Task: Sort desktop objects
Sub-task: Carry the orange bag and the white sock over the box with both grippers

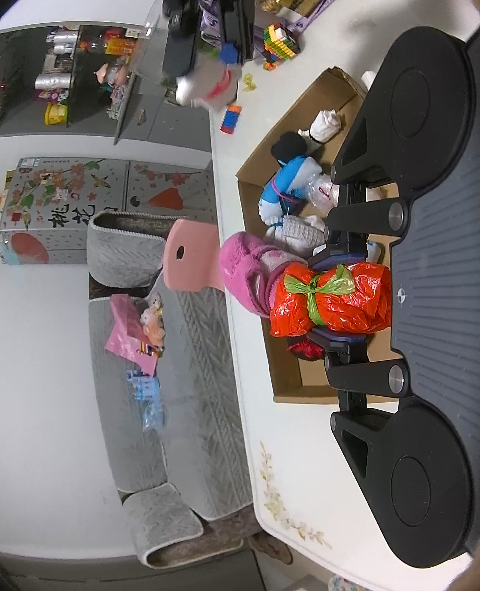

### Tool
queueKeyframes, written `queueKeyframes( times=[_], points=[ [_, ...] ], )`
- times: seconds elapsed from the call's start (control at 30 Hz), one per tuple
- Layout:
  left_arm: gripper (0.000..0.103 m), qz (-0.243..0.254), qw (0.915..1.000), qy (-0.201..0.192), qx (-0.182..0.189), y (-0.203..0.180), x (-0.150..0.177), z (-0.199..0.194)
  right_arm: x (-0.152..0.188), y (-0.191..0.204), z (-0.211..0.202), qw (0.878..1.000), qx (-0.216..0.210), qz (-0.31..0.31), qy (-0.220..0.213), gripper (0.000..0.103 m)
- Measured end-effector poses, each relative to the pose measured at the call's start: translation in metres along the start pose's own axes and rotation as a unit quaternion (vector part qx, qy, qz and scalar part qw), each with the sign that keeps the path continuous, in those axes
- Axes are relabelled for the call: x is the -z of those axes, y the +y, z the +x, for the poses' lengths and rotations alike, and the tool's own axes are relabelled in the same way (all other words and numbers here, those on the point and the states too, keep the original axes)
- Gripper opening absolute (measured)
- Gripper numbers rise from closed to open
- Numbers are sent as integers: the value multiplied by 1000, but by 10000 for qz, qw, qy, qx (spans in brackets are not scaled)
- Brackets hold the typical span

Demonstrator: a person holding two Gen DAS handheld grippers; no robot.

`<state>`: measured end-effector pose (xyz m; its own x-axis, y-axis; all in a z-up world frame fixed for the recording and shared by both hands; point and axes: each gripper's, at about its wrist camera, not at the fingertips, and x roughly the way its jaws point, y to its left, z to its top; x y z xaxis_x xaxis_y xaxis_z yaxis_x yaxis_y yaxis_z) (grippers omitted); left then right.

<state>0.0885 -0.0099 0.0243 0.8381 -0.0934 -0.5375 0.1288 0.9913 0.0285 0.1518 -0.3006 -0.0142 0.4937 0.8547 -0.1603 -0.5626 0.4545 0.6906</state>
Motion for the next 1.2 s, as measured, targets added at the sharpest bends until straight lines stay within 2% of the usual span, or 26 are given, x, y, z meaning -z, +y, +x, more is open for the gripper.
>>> queueKeyframes(
  times=[0.2, 0.53, 1.2],
  points=[
    [40, -124, 9997, 189, 56, 7, 2, 22, 9, -13, 28, 9995, 38, 156, 283, 67],
    [40, -107, 9988, 474, 100, 12, 10, 41, 12, -13, 39, 9984, 141, 277, 464, 67],
    [41, 76, 9968, 794, -113, 7, 25, 62, 20, -11, 61, 9911, 1042, -251, 784, 67]
  ],
)
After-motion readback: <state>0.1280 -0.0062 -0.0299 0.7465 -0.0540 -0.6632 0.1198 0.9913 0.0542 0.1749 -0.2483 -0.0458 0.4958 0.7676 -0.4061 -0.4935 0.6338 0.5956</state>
